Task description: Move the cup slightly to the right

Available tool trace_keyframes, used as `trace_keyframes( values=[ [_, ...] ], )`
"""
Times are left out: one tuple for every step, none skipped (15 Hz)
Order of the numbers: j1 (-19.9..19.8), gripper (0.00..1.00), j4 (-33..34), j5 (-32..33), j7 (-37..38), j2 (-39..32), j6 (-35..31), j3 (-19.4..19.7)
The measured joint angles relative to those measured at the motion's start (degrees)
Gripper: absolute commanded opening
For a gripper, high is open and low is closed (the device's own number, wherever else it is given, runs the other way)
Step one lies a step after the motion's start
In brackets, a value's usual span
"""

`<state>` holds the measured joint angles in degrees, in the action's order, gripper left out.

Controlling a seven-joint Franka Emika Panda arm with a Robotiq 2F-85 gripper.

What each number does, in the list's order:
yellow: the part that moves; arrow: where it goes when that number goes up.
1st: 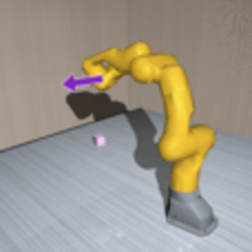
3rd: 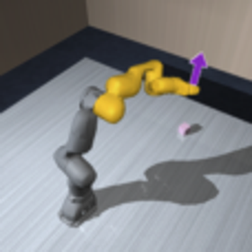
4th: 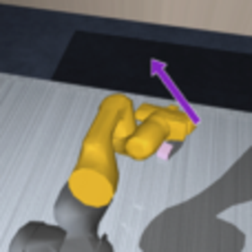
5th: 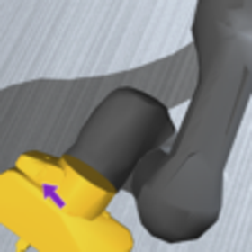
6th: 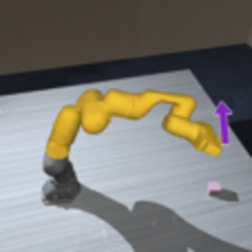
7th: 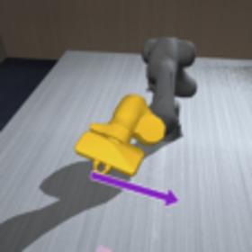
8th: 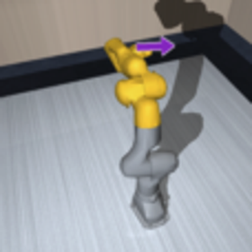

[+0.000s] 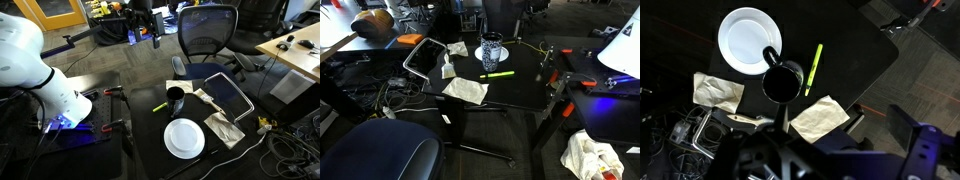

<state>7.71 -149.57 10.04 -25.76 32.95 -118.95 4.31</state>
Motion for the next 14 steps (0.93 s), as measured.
trace_keyframes(
  values=[
    [0.00, 1.00, 0.00, 0.00, 0.00, 0.00, -0.01, 0.00],
    [0.00, 1.00, 0.00, 0.00, 0.00, 0.01, -0.01, 0.00],
    [0.00, 1.00, 0.00, 0.00, 0.00, 0.01, -0.01, 0.00],
    [0.00, 1.00, 0.00, 0.00, 0.00, 0.01, -0.01, 0.00],
    [0.00, 1.00, 0.00, 0.00, 0.00, 0.01, -0.01, 0.00],
    [0.02, 1.00, 0.01, 0.00, 0.00, -0.02, -0.05, 0.00],
    [0.02, 1.00, 0.01, 0.03, -0.01, -0.12, -0.40, 0.00],
    [-0.02, 1.00, 0.03, 0.34, -0.01, -0.37, -1.35, 0.00],
    [-0.12, 1.00, 0.07, 0.96, -0.11, -0.87, -2.72, 0.00],
    [-0.35, 1.00, 0.16, 1.54, -0.51, -1.61, -4.22, 0.04],
    [-0.61, 1.00, 0.35, 2.14, -1.42, -2.61, -5.77, 0.26],
    [-0.78, 1.00, 0.57, 2.64, -2.93, -3.89, -7.38, 0.74],
    [-0.86, 1.00, 0.82, 2.87, -4.72, -5.31, -8.97, 1.43],
    [-1.04, 1.00, 1.14, 3.03, -6.57, -6.90, -10.52, 2.12]
  ],
)
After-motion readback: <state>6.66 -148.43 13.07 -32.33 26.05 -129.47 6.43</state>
